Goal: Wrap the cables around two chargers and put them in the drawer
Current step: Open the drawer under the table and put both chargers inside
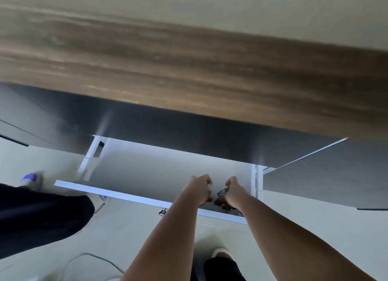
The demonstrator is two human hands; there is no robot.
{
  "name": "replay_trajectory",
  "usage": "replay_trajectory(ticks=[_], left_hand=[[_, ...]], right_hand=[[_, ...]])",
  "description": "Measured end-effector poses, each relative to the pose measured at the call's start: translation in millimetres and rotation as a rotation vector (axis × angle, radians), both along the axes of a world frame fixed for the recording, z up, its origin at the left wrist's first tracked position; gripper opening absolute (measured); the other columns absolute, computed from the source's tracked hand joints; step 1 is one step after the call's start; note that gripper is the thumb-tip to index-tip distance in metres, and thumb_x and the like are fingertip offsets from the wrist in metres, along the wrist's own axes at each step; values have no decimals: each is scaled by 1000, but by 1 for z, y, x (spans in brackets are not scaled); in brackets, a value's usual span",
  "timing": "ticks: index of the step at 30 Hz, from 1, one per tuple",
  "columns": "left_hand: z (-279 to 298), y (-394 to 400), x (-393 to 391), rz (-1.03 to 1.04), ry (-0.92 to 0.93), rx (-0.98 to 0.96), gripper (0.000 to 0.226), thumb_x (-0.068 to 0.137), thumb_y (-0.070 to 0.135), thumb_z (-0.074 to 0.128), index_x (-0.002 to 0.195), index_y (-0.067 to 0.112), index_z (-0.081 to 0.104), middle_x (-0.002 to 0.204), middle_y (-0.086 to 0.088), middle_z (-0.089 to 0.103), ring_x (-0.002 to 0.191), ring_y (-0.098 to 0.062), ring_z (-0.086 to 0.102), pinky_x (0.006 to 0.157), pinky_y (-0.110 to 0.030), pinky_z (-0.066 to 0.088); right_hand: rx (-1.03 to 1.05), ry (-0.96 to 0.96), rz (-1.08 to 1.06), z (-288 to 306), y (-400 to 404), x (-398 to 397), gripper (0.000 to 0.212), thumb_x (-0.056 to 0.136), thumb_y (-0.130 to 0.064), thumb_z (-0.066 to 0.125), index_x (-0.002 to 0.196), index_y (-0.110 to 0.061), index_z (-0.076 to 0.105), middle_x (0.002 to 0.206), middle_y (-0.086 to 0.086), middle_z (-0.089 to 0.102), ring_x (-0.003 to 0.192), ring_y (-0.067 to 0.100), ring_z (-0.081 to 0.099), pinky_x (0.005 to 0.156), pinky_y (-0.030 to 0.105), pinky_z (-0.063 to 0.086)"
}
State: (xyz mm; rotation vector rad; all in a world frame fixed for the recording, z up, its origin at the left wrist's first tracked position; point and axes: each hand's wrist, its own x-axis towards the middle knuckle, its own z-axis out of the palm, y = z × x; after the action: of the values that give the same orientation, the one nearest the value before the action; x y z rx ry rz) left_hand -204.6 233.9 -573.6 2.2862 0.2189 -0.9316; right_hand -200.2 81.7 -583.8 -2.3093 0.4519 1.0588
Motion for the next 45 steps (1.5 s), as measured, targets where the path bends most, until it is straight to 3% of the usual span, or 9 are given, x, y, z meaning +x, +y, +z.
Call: replay_trajectory(ticks=[9, 15, 23, 27, 30, 33, 36, 39, 45], left_hand=[[3, 0, 0, -39, -34, 89, 33, 94, 8, 51, 119, 23, 66, 128, -11, 55, 100, -26, 59, 87, -34, 55], [36, 22, -12, -26, -51, 116, 32, 93, 21, 55, 123, 30, 61, 126, -4, 58, 100, -23, 61, 81, -34, 57], [89, 46, -95, 396, -571, 109, 20, 86, 10, 61, 88, 26, 72, 101, 6, 65, 95, -23, 53, 81, -28, 41], [100, 47, -117, 779, -274, -72, 23, 91, 14, 59, 91, 36, 66, 96, 9, 66, 85, -18, 64, 74, -28, 49], [105, 41, -117, 1164, -72, -328, 32, 93, 11, 54, 122, 24, 60, 100, 1, 67, 82, -20, 64, 72, -31, 53], [115, 36, -100, 1490, 5, -607, 58, 88, 10, 52, 143, 18, 37, 123, -10, 57, 104, -24, 64, 92, -34, 53], [118, 46, -79, 1649, 100, -529, 53, 85, 13, 52, 137, 13, 45, 116, -8, 60, 78, -16, 61, 69, -27, 48], [124, 53, -69, 1515, 231, -374, 8, 91, 13, 51, 97, 13, 56, 79, -7, 49, 60, -16, 44, 61, -29, 37], [117, 51, -49, 1228, 237, -468, 36, 101, 12, 41, 136, 11, 52, 112, -7, 61, 108, -24, 59, 99, -37, 43]], right_hand=[[-44, -35, -60, -16, -7, -2, 30, 88, -14, 58, 110, -24, 41, 99, 8, 56, 86, 24, 55, 75, 36, 50], [29, -6, -120, 22, -7, -3, 54, 90, -22, 53, 140, -23, 34, 128, 13, 54, 90, 23, 54, 49, 21, 34], [87, -252, -88, 109, -16, -55, 25, 91, -24, 53, 114, -19, 62, 111, 2, 66, 97, 21, 60, 77, 26, 43], [173, -164, -325, 125, -9, -98, 20, 90, -15, 49, 94, -19, 68, 88, 0, 66, 81, 19, 60, 69, 25, 41], [394, 118, -929, 121, -1, -105, 9, 89, -5, 51, 89, -4, 60, 73, 7, 56, 63, 19, 53, 59, 24, 44], [481, 208, -1233, 120, 3, -91, 8, 93, -7, 54, 91, 1, 55, 81, 13, 57, 71, 22, 59, 85, 31, 53], [519, 186, -1267, 116, 5, -81, 17, 96, -4, 50, 111, 2, 53, 84, 14, 57, 74, 23, 61, 80, 33, 58], [534, 137, -1263, 114, 4, -73, 23, 99, -6, 44, 118, 4, 52, 90, 14, 60, 85, 28, 65, 68, 31, 59], [510, 86, -1223, 105, -3, -48, 35, 100, -22, 48, 120, 6, 54, 109, 16, 63, 98, 28, 64, 85, 34, 53]])
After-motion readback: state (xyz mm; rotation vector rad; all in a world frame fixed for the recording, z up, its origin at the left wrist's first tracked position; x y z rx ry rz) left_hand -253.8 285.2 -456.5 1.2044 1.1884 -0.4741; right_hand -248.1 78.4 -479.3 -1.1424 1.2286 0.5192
